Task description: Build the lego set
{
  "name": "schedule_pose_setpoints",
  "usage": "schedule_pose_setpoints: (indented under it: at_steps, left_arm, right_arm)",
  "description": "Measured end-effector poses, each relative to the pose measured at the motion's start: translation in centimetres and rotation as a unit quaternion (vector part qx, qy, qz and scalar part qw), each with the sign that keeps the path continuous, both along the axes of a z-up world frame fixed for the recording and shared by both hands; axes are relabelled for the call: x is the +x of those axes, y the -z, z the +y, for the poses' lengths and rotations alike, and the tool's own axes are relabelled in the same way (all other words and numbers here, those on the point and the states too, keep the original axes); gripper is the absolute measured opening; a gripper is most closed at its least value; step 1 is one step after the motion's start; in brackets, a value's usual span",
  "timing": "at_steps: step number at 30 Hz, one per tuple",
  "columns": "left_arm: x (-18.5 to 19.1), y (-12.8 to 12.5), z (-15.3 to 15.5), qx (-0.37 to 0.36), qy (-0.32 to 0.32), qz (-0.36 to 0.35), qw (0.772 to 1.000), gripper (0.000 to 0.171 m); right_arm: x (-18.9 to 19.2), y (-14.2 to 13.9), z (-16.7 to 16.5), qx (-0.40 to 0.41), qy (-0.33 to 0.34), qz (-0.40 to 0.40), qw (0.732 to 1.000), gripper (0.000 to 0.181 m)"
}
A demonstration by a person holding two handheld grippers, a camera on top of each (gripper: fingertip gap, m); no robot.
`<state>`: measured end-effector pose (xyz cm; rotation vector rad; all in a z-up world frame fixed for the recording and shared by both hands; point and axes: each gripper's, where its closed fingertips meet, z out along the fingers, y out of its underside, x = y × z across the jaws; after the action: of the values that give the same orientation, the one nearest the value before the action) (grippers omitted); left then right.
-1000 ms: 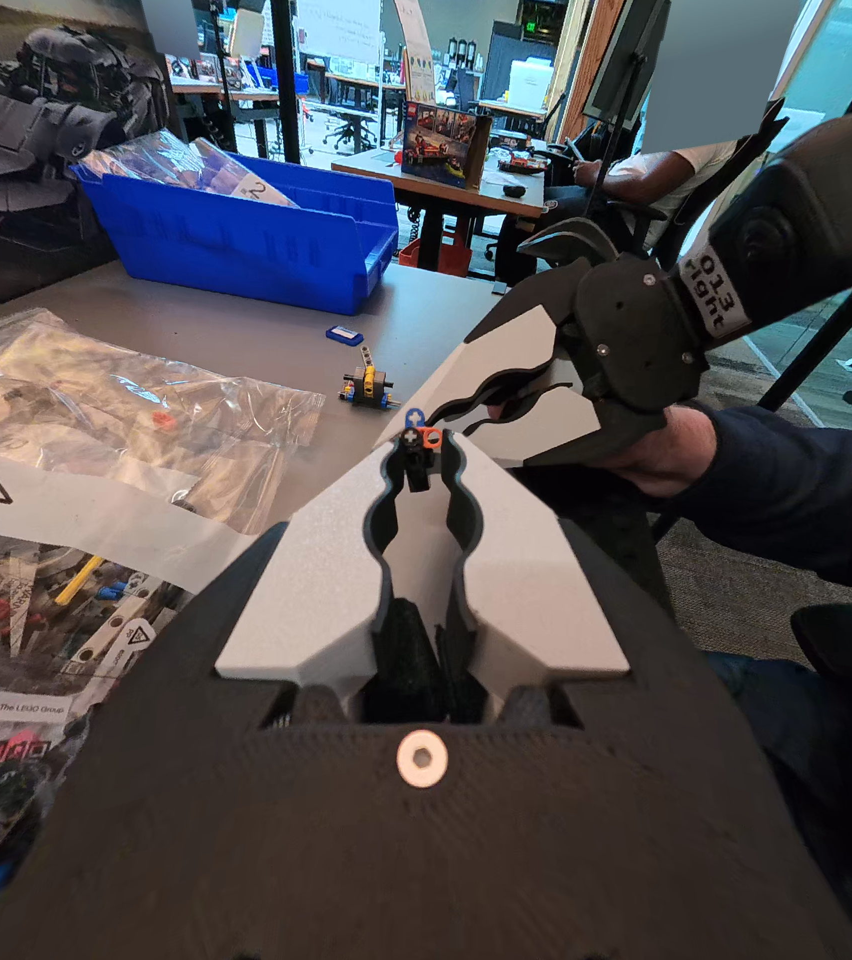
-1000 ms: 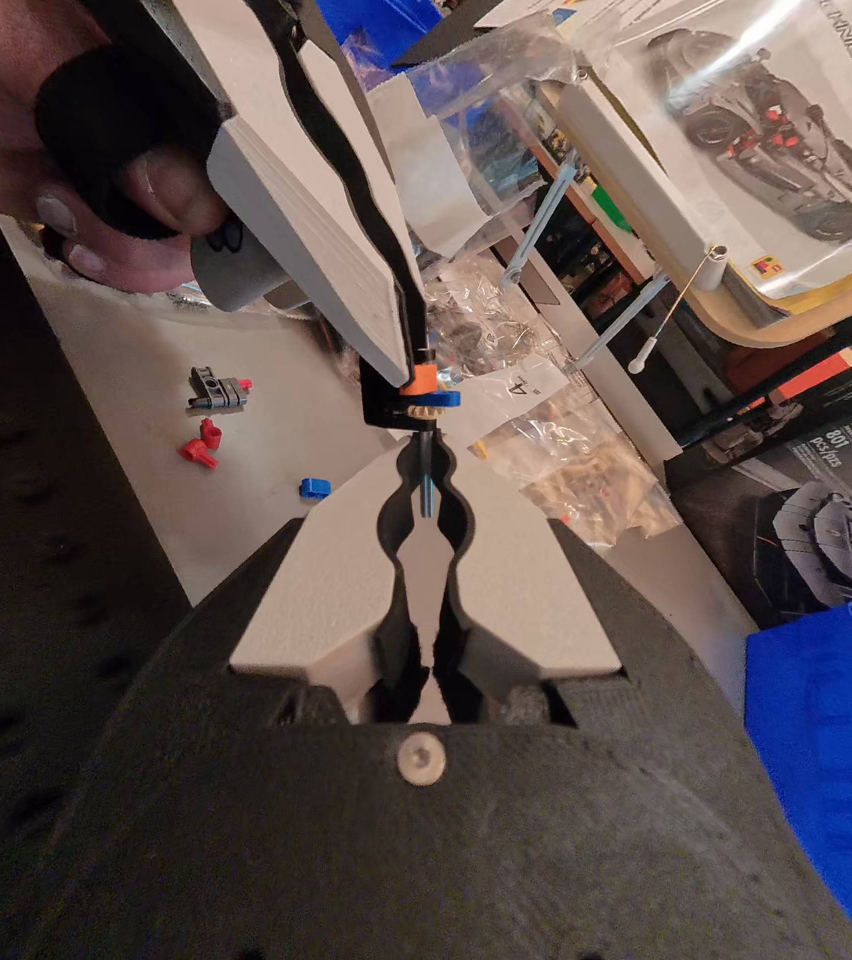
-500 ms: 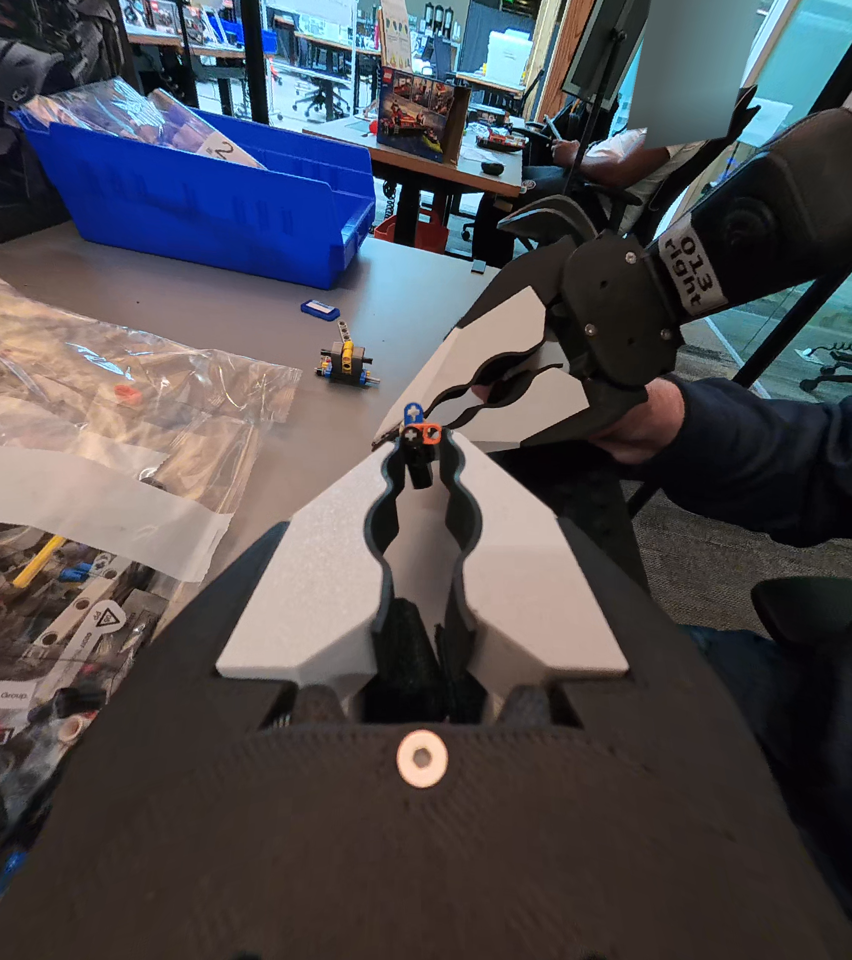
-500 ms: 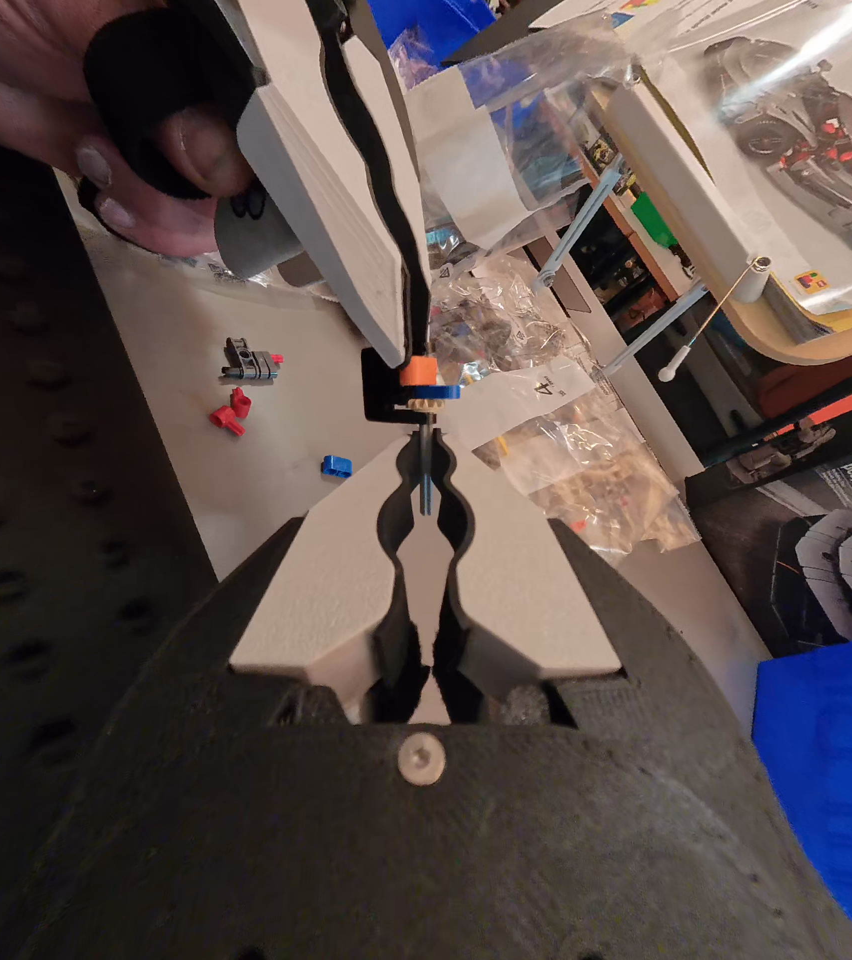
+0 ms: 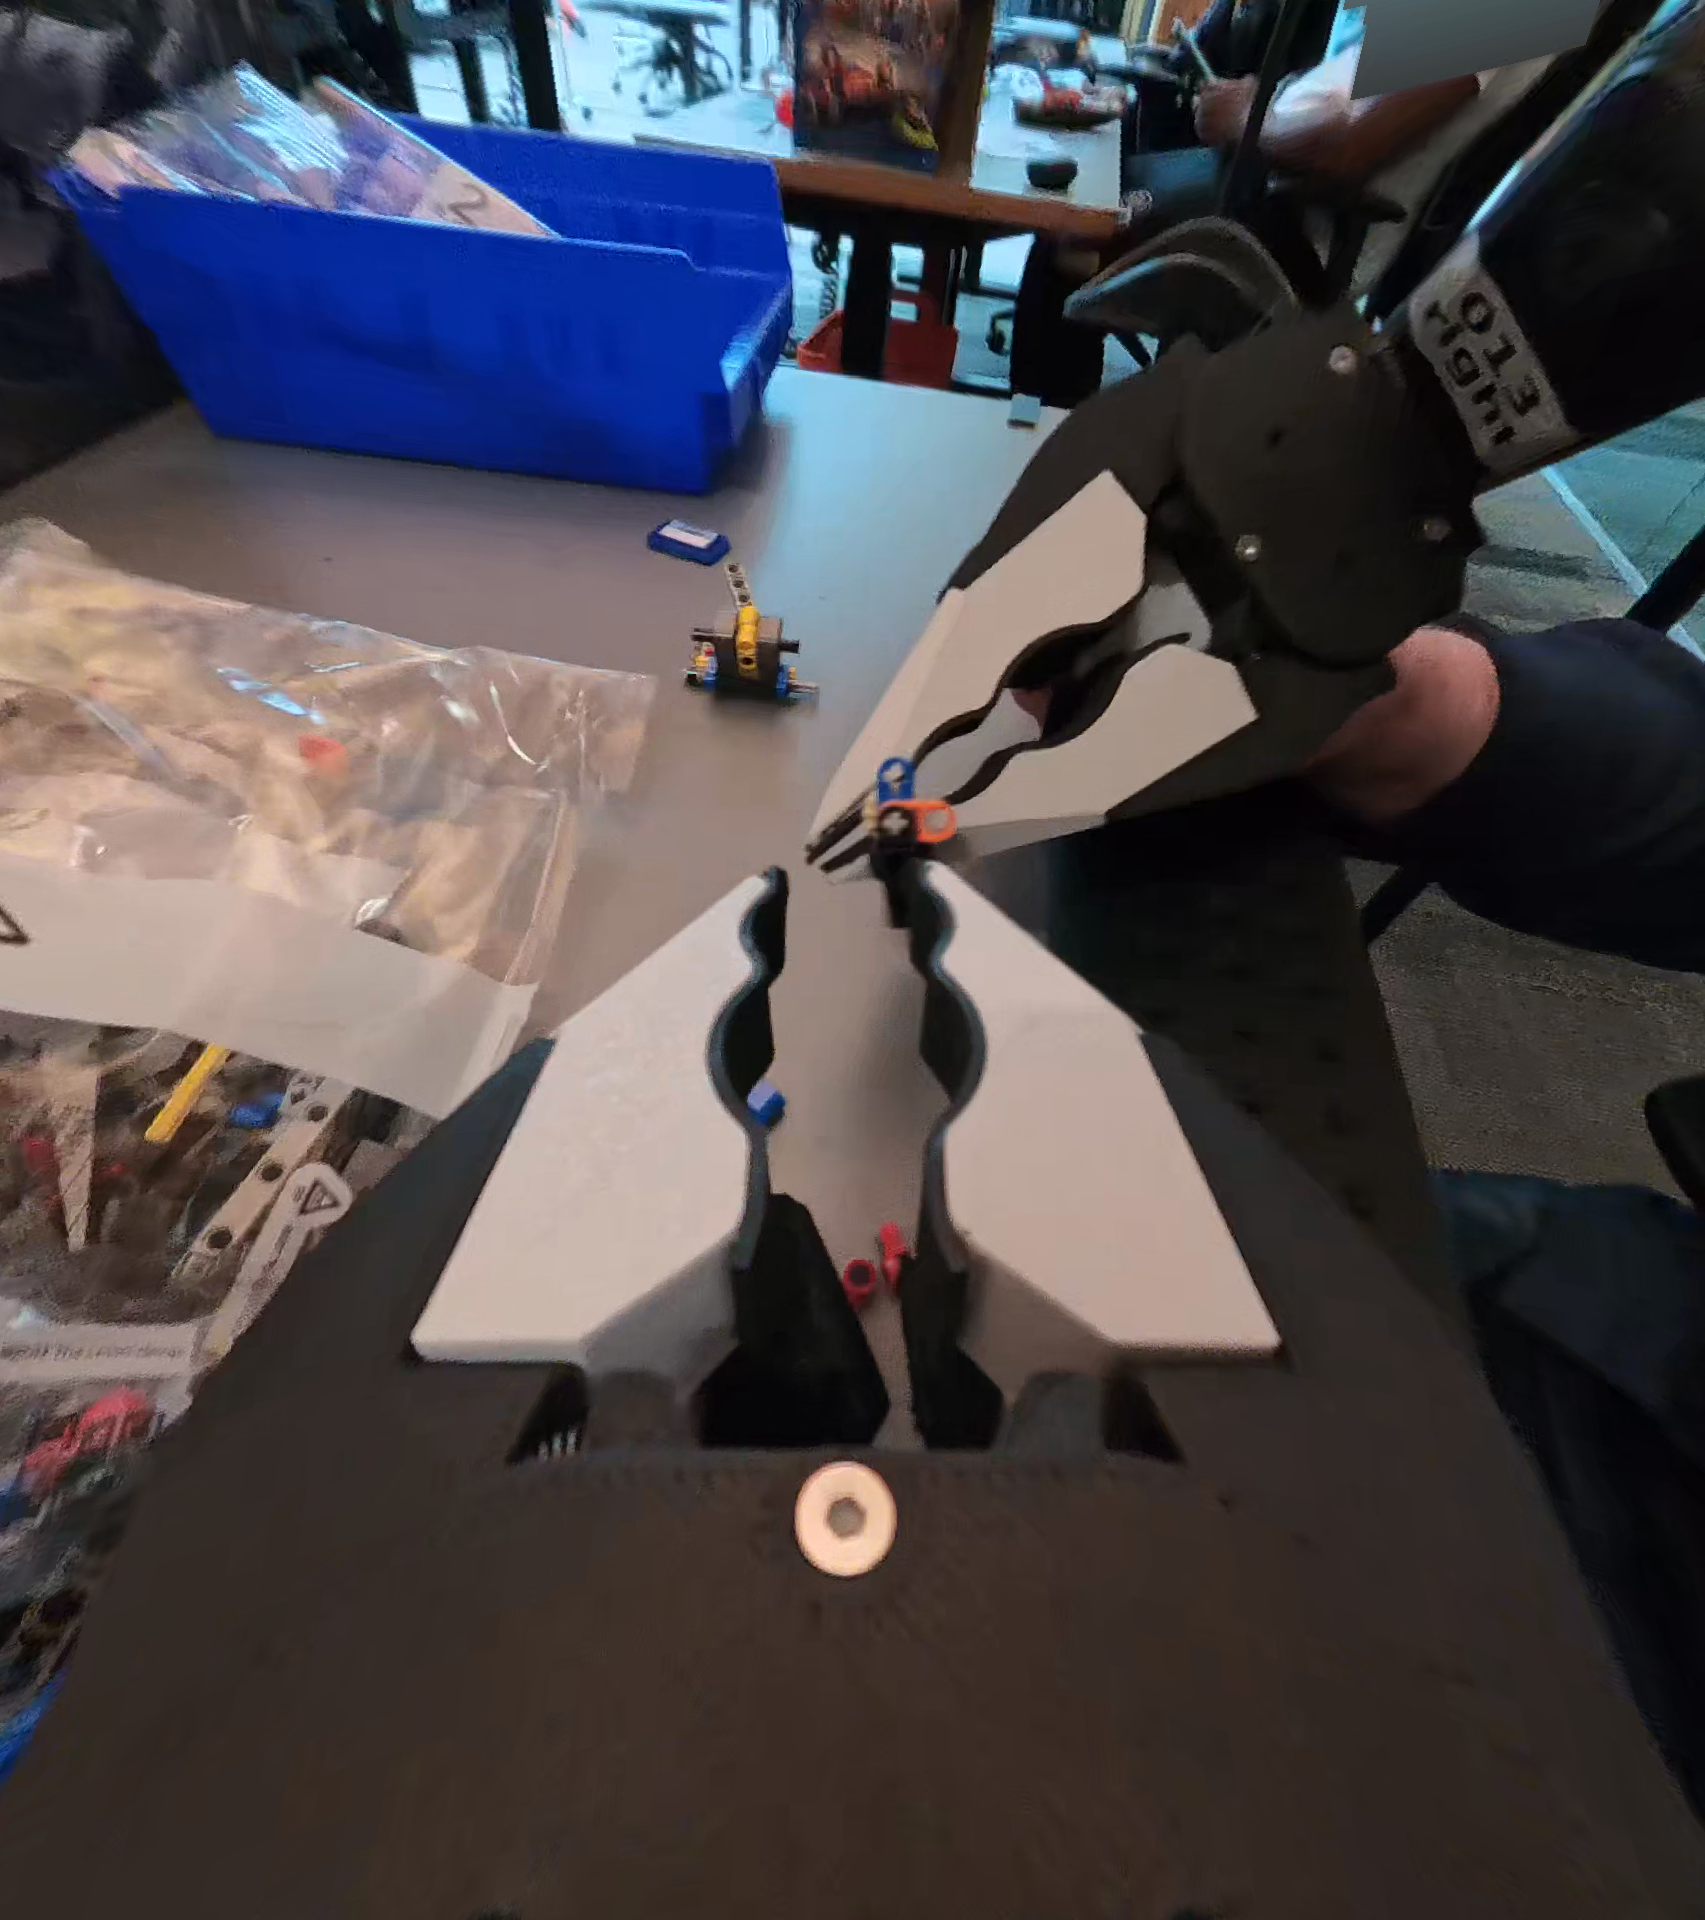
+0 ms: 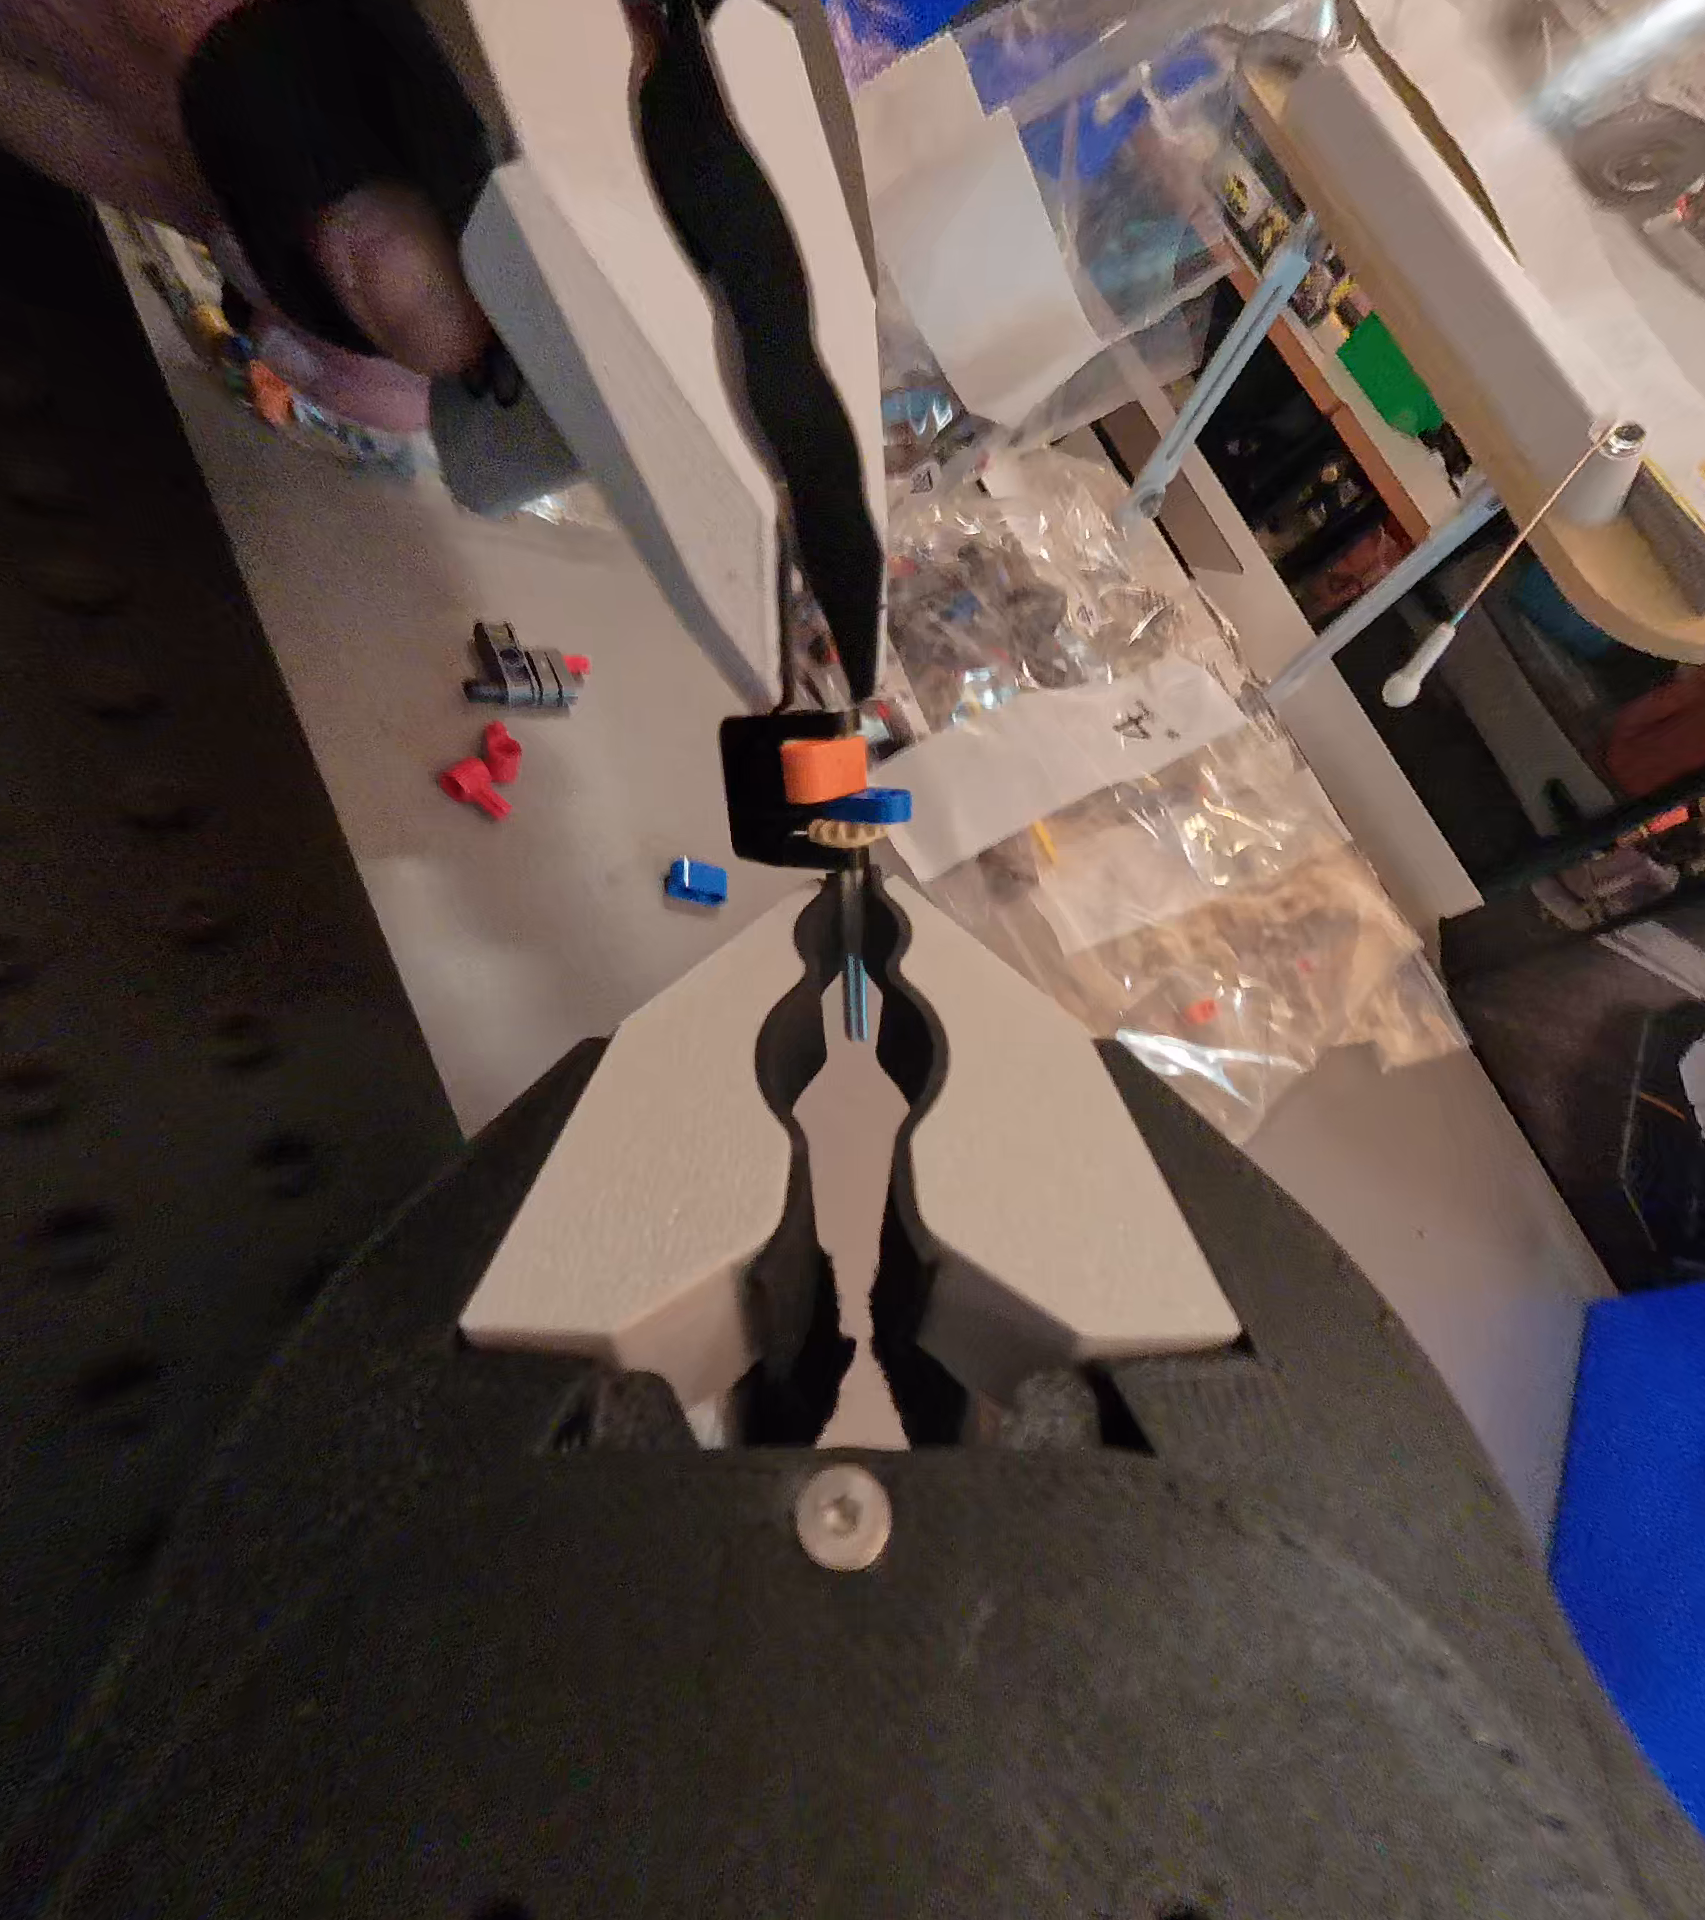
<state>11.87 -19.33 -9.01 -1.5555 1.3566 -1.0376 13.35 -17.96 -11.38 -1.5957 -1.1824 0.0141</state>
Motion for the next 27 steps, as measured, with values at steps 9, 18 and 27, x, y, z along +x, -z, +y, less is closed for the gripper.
schedule_pose_setpoints:
  at_steps: [9, 18, 27]
  left_arm:
    - [1.3, 1.0, -1.3, -0.009, 0.032, 0.024, 0.999, 0.018]
    - [1.1, 0.5, -1.4, -0.011, 0.026, 0.014, 0.999, 0.012]
    - [0.9, 0.2, -1.8, -0.027, 0.031, 0.000, 0.999, 0.011]
  right_arm:
    - [-0.3, -0.1, -0.2, 0.012, -0.005, -0.006, 1.000, 0.001]
    - [-0.4, -0.4, -0.3, 0.023, -0.007, -0.007, 1.000, 0.001]
    - [-0.4, -0.3, -0.6, 0.035, -0.013, -0.023, 0.999, 0.001]
